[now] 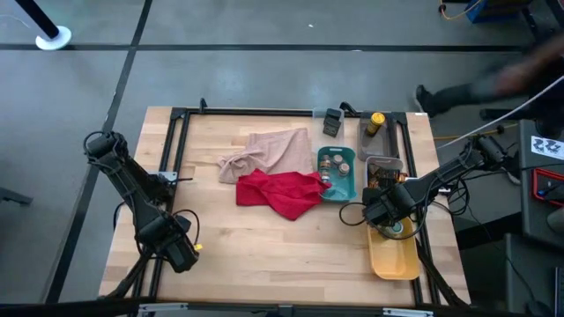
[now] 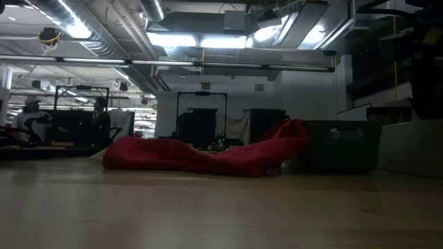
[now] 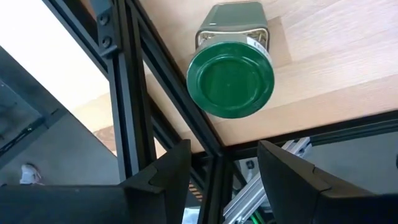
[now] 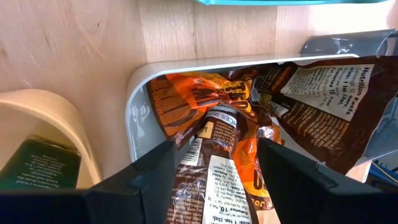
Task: Sort spices by type
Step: Put the dark green seasoning bottle into the light yellow bin
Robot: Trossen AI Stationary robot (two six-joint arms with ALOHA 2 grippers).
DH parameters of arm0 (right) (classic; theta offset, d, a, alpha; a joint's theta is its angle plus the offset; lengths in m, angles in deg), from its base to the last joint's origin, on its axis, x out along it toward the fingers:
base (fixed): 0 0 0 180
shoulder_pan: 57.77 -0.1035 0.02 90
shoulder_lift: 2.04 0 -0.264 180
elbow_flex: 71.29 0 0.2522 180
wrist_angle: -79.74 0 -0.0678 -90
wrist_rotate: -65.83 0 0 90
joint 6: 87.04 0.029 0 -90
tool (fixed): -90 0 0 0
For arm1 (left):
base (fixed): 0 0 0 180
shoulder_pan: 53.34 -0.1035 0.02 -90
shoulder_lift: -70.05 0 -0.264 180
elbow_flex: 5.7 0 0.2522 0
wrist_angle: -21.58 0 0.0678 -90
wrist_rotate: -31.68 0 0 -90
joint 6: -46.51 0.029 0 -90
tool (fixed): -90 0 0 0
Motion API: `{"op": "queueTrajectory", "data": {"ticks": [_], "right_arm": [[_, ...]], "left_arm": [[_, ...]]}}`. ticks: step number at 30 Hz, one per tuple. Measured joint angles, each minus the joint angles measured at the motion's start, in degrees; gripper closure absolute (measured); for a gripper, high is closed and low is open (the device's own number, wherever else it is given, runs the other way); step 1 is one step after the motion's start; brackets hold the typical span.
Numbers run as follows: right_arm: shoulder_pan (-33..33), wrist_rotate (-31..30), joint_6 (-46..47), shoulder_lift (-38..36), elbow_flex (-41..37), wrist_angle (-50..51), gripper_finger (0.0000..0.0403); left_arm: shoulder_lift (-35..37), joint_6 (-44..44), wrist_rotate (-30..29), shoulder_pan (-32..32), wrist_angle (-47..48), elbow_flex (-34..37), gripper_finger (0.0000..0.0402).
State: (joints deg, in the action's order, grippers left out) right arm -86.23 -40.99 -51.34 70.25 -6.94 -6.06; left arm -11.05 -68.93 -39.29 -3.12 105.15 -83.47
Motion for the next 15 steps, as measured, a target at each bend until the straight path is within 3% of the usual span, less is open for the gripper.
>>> {"op": "queueTrajectory", "data": {"ticks": [15], "right_arm": [[0.0, -0.02, 0.01, 0.0, 0.0, -9.24, 0.0178]], "left_arm": [[0.0, 5.43, -0.22, 0.0, -0.01, 0.0, 0.0233]]}}
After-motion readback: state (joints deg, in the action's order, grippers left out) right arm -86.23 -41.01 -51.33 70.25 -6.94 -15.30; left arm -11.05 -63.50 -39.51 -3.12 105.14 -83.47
